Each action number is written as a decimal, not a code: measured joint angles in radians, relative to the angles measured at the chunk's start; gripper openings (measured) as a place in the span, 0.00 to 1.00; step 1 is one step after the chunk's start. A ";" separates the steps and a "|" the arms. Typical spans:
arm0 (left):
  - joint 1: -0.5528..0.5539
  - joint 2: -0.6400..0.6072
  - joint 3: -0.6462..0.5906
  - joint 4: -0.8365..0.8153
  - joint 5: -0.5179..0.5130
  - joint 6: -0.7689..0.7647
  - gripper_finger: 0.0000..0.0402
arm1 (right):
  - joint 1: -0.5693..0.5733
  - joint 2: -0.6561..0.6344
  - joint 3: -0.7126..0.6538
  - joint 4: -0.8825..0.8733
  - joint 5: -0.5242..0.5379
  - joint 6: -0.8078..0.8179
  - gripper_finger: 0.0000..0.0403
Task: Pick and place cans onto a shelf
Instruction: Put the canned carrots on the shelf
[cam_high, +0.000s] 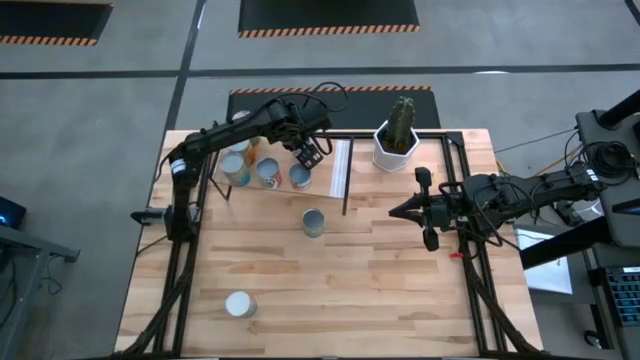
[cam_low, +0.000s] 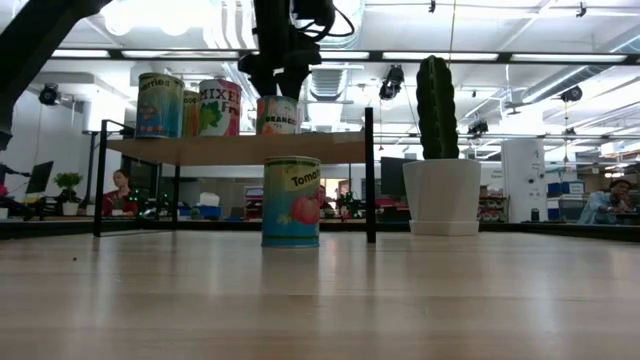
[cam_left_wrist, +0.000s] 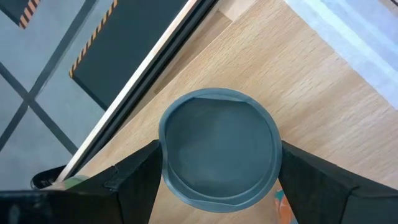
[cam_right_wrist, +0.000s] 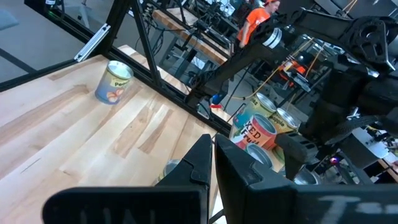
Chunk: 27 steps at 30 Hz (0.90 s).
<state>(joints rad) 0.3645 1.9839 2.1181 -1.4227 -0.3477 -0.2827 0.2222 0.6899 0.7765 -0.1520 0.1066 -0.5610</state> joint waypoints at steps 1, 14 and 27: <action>0.000 0.000 0.000 0.000 0.000 -0.006 0.68 | 0.000 0.000 0.000 0.000 0.000 0.000 0.02; -0.005 0.000 -0.001 0.000 0.002 -0.079 0.68 | 0.000 0.000 0.000 0.000 0.001 -0.008 0.02; -0.017 0.000 -0.027 0.009 0.019 -0.097 0.68 | 0.000 0.000 0.000 0.000 0.001 -0.008 0.02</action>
<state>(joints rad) 0.3477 1.9839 2.0912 -1.4138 -0.3283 -0.3801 0.2218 0.6899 0.7765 -0.1520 0.1078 -0.5686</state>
